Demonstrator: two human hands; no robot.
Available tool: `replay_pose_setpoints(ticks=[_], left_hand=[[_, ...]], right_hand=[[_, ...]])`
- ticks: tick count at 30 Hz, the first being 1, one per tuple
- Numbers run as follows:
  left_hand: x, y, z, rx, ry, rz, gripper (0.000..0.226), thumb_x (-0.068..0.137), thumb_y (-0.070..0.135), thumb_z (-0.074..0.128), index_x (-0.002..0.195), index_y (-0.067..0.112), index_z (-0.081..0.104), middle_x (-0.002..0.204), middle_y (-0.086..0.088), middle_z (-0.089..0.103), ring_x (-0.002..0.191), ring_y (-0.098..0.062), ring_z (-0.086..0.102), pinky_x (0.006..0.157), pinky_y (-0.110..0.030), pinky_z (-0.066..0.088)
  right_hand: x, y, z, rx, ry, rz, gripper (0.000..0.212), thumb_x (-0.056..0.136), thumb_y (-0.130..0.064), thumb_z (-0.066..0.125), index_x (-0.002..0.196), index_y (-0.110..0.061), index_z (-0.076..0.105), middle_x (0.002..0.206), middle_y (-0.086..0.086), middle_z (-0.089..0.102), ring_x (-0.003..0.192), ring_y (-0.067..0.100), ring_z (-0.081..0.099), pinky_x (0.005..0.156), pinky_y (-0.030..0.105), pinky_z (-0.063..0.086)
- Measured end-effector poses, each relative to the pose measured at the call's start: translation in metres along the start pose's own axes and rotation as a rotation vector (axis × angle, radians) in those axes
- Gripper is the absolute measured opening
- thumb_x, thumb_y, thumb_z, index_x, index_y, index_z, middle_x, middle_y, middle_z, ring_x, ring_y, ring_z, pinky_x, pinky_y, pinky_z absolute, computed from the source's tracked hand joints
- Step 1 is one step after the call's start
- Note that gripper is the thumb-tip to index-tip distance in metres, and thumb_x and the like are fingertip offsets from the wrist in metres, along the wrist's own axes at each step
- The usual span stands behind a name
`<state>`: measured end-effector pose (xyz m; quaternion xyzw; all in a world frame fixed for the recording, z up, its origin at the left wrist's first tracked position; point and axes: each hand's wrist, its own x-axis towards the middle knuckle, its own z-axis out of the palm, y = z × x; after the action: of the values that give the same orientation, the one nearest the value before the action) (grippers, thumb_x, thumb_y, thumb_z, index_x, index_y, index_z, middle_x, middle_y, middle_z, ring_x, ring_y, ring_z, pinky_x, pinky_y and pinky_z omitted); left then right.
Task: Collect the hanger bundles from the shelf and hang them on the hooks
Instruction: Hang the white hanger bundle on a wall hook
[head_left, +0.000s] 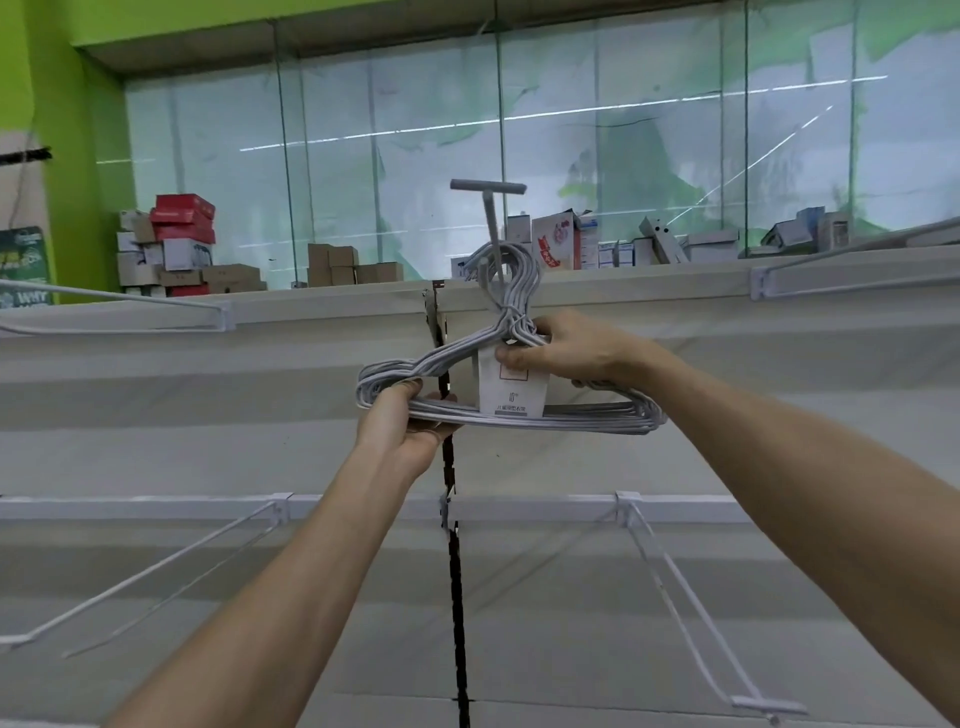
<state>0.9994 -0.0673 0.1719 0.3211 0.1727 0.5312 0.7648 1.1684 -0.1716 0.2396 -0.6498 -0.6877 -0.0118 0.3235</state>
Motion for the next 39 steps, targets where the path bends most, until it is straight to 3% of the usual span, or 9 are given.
replay_pose_setpoints(ticks=[3, 6, 8, 11, 14, 20, 24, 30, 39], left_hand=[[0.01, -0.007, -0.005, -0.036, 0.003, -0.019, 0.011, 0.1, 0.003, 0.047, 0.109, 0.002, 0.053, 0.107, -0.023, 0.054, 0.109, -0.043, 0.056, 0.082, -0.06, 0.049], [0.015, -0.013, -0.009, -0.061, -0.002, -0.037, 0.01, 0.1, 0.001, 0.046, 0.106, 0.003, 0.053, 0.101, -0.021, 0.052, 0.098, -0.039, 0.058, 0.069, -0.058, 0.05], [0.017, -0.019, -0.01, -0.062, -0.005, -0.054, 0.01, 0.1, 0.0, 0.045, 0.095, 0.002, 0.053, 0.094, -0.02, 0.053, 0.09, -0.036, 0.059, 0.075, -0.058, 0.05], [0.019, -0.024, -0.014, -0.048, -0.014, -0.064, 0.014, 0.1, 0.001, 0.045, 0.088, 0.002, 0.053, 0.102, -0.025, 0.058, 0.111, -0.044, 0.06, 0.089, -0.061, 0.048], [0.015, -0.025, -0.018, -0.02, -0.04, -0.071, 0.011, 0.1, 0.006, 0.051, 0.092, 0.004, 0.057, 0.115, -0.025, 0.058, 0.119, -0.044, 0.058, 0.086, -0.061, 0.05], [-0.017, -0.019, -0.036, 0.219, -0.142, -0.133, 0.011, 0.094, 0.02, 0.064, 0.098, 0.01, 0.064, 0.116, -0.021, 0.061, 0.117, -0.037, 0.061, 0.091, -0.056, 0.052], [-0.041, -0.013, -0.052, 0.443, -0.262, -0.157, 0.036, 0.092, 0.029, 0.065, 0.119, 0.006, 0.059, 0.123, -0.018, 0.066, 0.108, -0.036, 0.068, 0.092, -0.051, 0.054], [-0.076, -0.006, -0.062, 0.708, -0.377, 0.007, 0.026, 0.097, 0.024, 0.058, 0.118, 0.009, 0.063, 0.115, -0.01, 0.07, 0.093, -0.03, 0.073, 0.089, -0.046, 0.057], [-0.122, -0.026, -0.057, 0.679, -0.579, 0.253, 0.013, 0.1, 0.018, 0.055, 0.105, 0.017, 0.067, 0.09, -0.002, 0.068, 0.08, -0.024, 0.069, 0.074, -0.036, 0.057]], right_hand=[[0.006, 0.008, 0.005, -0.065, -0.008, 0.02, 0.038, 0.091, -0.054, 0.062, 0.097, -0.016, 0.063, 0.088, -0.001, 0.065, 0.074, 0.01, 0.056, 0.06, 0.025, 0.039], [0.008, 0.014, 0.009, -0.082, -0.01, 0.008, 0.034, 0.091, -0.051, 0.062, 0.094, -0.017, 0.061, 0.083, -0.004, 0.061, 0.075, 0.009, 0.054, 0.063, 0.025, 0.04], [0.008, 0.016, 0.012, -0.091, -0.006, 0.006, 0.032, 0.092, -0.049, 0.062, 0.1, -0.018, 0.063, 0.087, -0.003, 0.063, 0.077, 0.01, 0.055, 0.063, 0.024, 0.04], [0.008, 0.017, 0.015, -0.124, -0.007, 0.016, 0.038, 0.093, -0.05, 0.061, 0.114, -0.018, 0.062, 0.1, 0.001, 0.064, 0.088, 0.019, 0.058, 0.066, 0.025, 0.04], [0.009, 0.014, 0.017, -0.15, -0.014, 0.054, 0.04, 0.09, -0.054, 0.063, 0.111, -0.02, 0.061, 0.097, -0.003, 0.063, 0.083, 0.014, 0.057, 0.067, 0.026, 0.041], [-0.002, 0.011, 0.015, -0.122, 0.034, 0.076, 0.062, 0.082, -0.058, 0.07, 0.13, -0.021, 0.059, 0.122, 0.001, 0.066, 0.107, 0.021, 0.061, 0.095, 0.034, 0.048], [-0.023, 0.004, 0.012, -0.048, 0.133, 0.108, 0.093, 0.081, -0.064, 0.066, 0.153, -0.016, 0.033, 0.149, 0.005, 0.047, 0.129, 0.023, 0.05, 0.103, 0.039, 0.047], [-0.078, -0.005, 0.014, -0.063, 0.345, 0.063, 0.072, 0.085, -0.06, 0.064, 0.144, -0.021, 0.047, 0.14, -0.002, 0.054, 0.118, 0.011, 0.05, 0.089, 0.027, 0.04], [-0.173, -0.021, 0.02, -0.097, 0.528, 0.162, 0.041, 0.092, -0.05, 0.062, 0.122, -0.022, 0.063, 0.109, -0.01, 0.066, 0.099, -0.005, 0.061, 0.082, 0.017, 0.051]])
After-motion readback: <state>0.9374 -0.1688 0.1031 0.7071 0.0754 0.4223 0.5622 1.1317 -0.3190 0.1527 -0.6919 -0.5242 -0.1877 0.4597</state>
